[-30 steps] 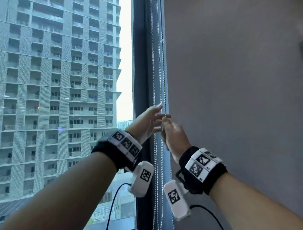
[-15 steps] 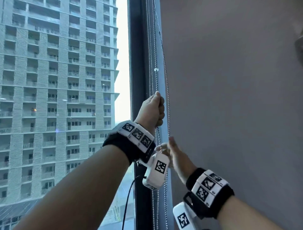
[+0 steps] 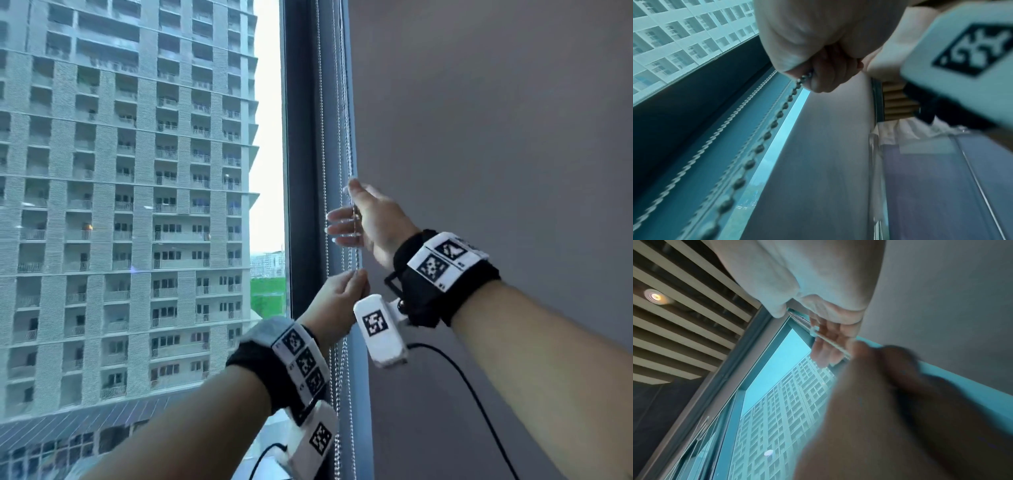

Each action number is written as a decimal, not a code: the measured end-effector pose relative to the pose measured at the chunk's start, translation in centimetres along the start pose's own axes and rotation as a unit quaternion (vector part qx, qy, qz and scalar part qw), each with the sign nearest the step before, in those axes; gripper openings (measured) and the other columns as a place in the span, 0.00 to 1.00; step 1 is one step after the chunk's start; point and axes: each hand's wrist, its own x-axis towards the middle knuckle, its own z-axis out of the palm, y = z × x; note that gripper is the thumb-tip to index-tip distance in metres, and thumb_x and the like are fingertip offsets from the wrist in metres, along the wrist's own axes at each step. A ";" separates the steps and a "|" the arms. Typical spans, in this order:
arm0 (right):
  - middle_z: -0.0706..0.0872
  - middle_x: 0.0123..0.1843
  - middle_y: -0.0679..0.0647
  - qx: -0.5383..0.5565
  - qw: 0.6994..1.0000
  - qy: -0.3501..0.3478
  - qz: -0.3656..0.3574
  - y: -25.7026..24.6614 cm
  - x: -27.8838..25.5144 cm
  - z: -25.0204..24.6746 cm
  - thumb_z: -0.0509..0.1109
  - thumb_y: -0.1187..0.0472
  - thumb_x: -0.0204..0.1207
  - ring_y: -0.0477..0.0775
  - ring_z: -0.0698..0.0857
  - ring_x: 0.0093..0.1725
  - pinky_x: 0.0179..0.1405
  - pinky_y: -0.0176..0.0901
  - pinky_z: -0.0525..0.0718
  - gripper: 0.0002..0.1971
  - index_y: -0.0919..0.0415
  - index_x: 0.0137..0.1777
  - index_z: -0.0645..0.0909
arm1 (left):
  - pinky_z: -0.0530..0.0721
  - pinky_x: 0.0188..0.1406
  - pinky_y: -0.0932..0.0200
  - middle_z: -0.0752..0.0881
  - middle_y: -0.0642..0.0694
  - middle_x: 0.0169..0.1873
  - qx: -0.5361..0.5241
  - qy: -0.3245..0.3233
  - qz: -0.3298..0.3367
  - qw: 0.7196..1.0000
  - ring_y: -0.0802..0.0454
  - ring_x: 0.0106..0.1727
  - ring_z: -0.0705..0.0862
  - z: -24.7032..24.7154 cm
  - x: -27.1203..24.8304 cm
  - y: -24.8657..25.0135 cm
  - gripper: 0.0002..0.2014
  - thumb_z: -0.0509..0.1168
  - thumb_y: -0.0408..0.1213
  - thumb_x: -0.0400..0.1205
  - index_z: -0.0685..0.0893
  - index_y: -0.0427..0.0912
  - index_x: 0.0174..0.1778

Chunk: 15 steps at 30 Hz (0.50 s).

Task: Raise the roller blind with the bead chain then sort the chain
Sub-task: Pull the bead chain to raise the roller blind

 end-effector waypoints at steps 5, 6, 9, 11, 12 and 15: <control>0.65 0.22 0.50 -0.021 0.997 0.061 -0.038 2.4 -0.9 1.1 0.50 0.51 0.85 0.42 0.61 0.13 0.11 0.33 0.59 0.21 0.54 0.29 0.65 | 0.73 0.38 0.55 0.79 0.40 0.35 -0.028 -0.090 -0.077 0.993 0.48 0.35 0.77 0.1 -0.7 -2.1 0.09 0.61 0.42 0.78 0.77 0.39 0.43; 0.65 0.22 0.51 -0.031 0.996 0.066 -0.054 2.5 -1.0 1.2 0.51 0.53 0.85 0.42 0.61 0.13 0.11 0.33 0.59 0.21 0.54 0.28 0.64 | 0.72 0.37 0.55 0.81 0.43 0.34 -0.040 -0.096 -0.105 0.989 0.49 0.32 0.78 -0.4 -0.6 -1.8 0.07 0.62 0.40 0.74 0.77 0.41 0.44; 0.65 0.22 0.51 -0.051 0.995 0.053 -0.066 2.8 -1.5 1.3 0.51 0.53 0.85 0.44 0.61 0.15 0.15 0.36 0.62 0.21 0.56 0.28 0.65 | 0.73 0.45 0.53 0.87 0.50 0.31 -0.106 -0.104 -0.128 0.981 0.54 0.32 0.85 -2.5 -0.4 -0.4 0.11 0.62 0.46 0.72 0.77 0.45 0.46; 0.67 0.20 0.48 -0.076 0.994 0.048 -0.065 3.4 -2.2 1.3 0.51 0.52 0.85 0.44 0.65 0.16 0.20 0.38 0.66 0.22 0.56 0.28 0.66 | 0.75 0.56 0.48 0.88 0.48 0.40 -0.129 -0.072 -0.094 0.985 0.51 0.43 0.85 -4.0 0.0 1.2 0.22 0.61 0.56 0.73 0.79 0.43 0.54; 0.70 0.18 0.47 -0.085 0.993 0.049 -0.060 3.7 -2.7 1.3 0.51 0.52 0.85 0.41 0.67 0.15 0.21 0.35 0.69 0.22 0.55 0.28 0.68 | 0.75 0.60 0.46 0.87 0.45 0.46 -0.124 -0.045 -0.076 0.988 0.48 0.48 0.85 -4.6 0.4 2.3 0.29 0.61 0.61 0.73 0.78 0.41 0.61; 0.75 0.15 0.43 -0.071 0.995 0.045 -0.058 4.5 -3.6 1.5 0.51 0.55 0.85 0.37 0.71 0.14 0.16 0.25 0.67 0.20 0.53 0.31 0.73 | 0.80 0.56 0.50 0.85 0.44 0.53 -0.112 -0.022 -0.046 0.992 0.48 0.52 0.85 -5.0 2.4 5.8 0.31 0.56 0.60 0.78 0.72 0.41 0.70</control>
